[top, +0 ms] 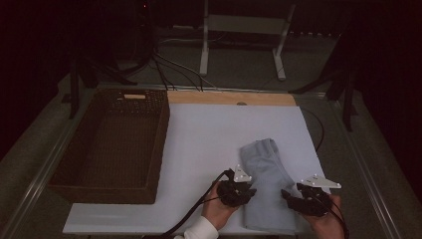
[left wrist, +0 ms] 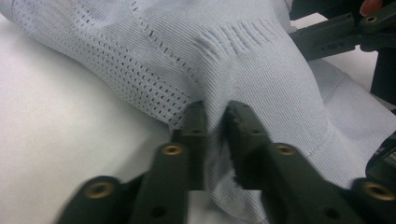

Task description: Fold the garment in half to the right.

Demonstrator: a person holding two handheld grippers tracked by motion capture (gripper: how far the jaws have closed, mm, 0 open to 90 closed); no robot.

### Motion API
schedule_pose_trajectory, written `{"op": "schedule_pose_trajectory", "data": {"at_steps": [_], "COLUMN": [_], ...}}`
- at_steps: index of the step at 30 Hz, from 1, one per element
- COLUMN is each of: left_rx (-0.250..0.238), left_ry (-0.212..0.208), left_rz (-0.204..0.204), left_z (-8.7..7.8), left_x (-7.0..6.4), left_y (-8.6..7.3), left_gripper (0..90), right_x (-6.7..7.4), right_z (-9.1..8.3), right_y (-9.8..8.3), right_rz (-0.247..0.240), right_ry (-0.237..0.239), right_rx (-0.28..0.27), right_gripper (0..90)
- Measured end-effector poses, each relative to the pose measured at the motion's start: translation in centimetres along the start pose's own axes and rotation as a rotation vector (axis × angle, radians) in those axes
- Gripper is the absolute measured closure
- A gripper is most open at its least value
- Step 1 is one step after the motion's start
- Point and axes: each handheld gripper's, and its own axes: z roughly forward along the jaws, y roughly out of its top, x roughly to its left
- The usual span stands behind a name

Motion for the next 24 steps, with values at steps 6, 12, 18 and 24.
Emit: {"op": "schedule_pose_trajectory", "data": {"at_steps": [6, 12, 18, 24], "left_rx": [-0.002, -0.013, -0.02, -0.02], "left_ry": [0.01, 0.018, 0.025, 0.038], "left_rz": [0.009, 0.013, 0.013, 0.016], "left_z": [-0.1, -0.37, -0.49, -0.64], "left_x": [-0.11, -0.12, -0.08, 0.07], "left_y": [0.05, 0.1, 0.12, 0.1], "left_gripper": [89.9, 90.0, 90.0, 90.0], "right_x": [0.06, 0.14, 0.27, 0.73], "right_z": [0.07, 0.33, 0.45, 0.92], "right_y": [0.0, -0.01, 0.11, 0.45], "right_rz": [0.002, 0.007, -0.003, -0.016], "right_ry": [0.014, 0.038, 0.044, 0.045], "right_rx": [0.01, 0.042, 0.055, 0.063], "right_gripper": [45.3, 61.0, 76.5, 81.2]}}
